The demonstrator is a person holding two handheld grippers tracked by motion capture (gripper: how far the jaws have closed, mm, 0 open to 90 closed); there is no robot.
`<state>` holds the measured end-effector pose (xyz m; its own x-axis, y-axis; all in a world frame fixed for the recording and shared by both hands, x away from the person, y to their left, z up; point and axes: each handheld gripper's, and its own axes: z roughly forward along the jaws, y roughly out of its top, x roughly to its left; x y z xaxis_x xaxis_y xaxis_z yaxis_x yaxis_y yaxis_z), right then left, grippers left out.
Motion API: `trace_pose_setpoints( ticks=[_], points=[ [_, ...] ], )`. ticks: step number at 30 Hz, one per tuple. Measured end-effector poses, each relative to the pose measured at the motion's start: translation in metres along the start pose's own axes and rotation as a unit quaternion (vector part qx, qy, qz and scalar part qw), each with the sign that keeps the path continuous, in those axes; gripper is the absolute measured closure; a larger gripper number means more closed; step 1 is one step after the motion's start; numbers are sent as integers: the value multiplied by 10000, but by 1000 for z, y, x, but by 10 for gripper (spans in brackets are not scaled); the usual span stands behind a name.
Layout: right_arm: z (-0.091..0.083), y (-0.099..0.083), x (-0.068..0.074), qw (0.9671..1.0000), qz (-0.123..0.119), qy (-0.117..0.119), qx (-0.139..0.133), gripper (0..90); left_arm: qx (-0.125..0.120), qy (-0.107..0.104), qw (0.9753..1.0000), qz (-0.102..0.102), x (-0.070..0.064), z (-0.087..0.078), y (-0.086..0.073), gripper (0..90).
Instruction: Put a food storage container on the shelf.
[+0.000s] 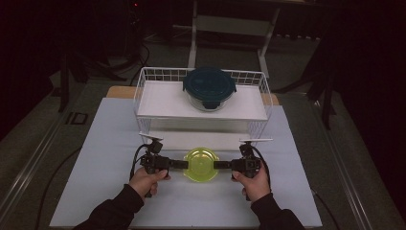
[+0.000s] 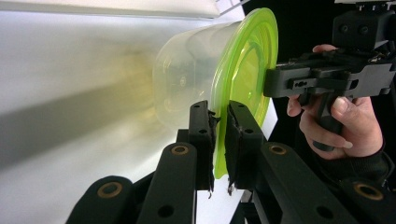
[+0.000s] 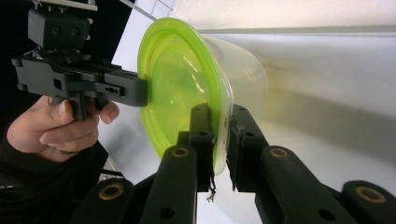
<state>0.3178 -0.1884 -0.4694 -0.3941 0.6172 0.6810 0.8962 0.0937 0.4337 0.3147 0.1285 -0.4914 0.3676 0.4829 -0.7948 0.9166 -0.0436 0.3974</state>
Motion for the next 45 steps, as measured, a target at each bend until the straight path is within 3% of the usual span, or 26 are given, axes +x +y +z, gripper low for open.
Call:
trace_pose_setpoints(
  ticks=[5, 19, 35, 45],
  points=[
    [-9, -1, 9, 9999, -127, 3, -64, 813, -43, -6, 9998, 217, -12, -6, 0, 810],
    [-35, 3, 39, 9988, -389, 72, -290, 813, -234, -83, 9981, 563, -48, -28, 7, 812],
    [-67, 29, 75, 9960, -658, 65, -608, 813, -483, -191, 9949, 868, -86, -54, 34, 814],
    [-88, 53, 98, 9923, -866, 75, -883, 813, -641, -153, 9915, 1122, -117, -72, 60, 816]
  ],
)
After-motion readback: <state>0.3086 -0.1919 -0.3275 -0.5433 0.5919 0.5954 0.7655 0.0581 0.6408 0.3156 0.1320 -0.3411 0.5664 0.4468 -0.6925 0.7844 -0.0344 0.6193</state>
